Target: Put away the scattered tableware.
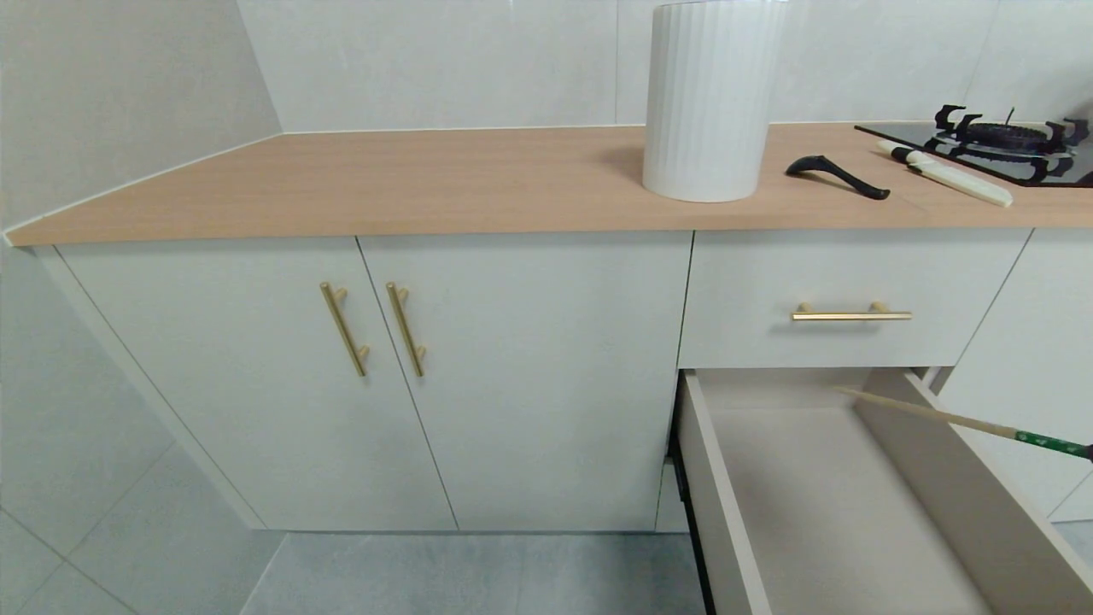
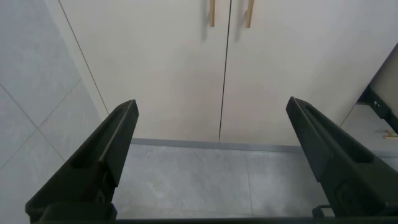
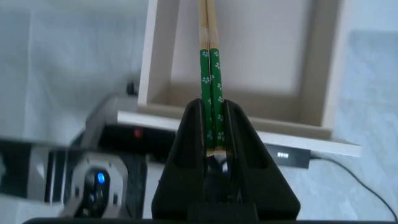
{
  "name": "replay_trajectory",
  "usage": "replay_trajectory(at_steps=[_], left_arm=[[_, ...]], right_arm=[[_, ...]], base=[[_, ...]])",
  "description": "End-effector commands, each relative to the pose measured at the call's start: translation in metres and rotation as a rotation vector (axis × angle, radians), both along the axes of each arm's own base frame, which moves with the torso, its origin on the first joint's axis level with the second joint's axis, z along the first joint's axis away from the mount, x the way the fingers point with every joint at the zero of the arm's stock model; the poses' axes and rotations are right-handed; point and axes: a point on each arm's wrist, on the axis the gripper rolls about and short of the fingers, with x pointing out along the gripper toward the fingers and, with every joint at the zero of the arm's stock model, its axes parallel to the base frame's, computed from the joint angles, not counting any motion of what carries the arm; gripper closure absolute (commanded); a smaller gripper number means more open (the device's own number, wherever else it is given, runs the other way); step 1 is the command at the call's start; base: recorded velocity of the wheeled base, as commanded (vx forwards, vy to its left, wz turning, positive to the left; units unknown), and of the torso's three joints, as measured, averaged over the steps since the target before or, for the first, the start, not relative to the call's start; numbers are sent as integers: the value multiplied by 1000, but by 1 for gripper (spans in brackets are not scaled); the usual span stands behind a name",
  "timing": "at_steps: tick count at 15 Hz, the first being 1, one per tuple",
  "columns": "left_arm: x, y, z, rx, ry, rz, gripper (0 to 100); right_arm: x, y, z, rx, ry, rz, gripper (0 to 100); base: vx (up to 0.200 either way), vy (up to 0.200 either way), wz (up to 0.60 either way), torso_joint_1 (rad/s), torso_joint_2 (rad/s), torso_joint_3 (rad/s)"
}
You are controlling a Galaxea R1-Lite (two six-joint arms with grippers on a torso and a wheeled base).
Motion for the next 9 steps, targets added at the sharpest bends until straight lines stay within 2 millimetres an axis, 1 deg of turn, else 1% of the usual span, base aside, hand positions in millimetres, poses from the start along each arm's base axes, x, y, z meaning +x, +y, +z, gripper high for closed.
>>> replay_trajectory(at_steps=[1, 2, 3, 4, 7, 9], left_arm=[[0, 0, 0, 0, 0, 1, 0], [0, 0, 0, 0, 0, 1, 0], [0, 0, 0, 0, 0, 1, 0], [0, 0, 0, 0, 0, 1, 0], [0, 0, 0, 0, 0, 1, 0], [0, 0, 0, 0, 0, 1, 0]], right_arm=[[35, 12, -30, -31, 142, 25, 100], [50, 15, -44, -45, 192, 21, 100], [57, 17, -51, -53, 214, 20, 100], [74, 20, -64, -58, 246, 13, 100], [104, 27, -96, -64, 285, 6, 100], [128, 32, -132, -66, 284, 4, 100]], base=[[0, 0, 0, 0, 0, 0], [0, 0, 0, 0, 0, 0], [0, 0, 0, 0, 0, 0], [0, 0, 0, 0, 0, 0], [0, 0, 0, 0, 0, 0], [0, 0, 0, 0, 0, 0]])
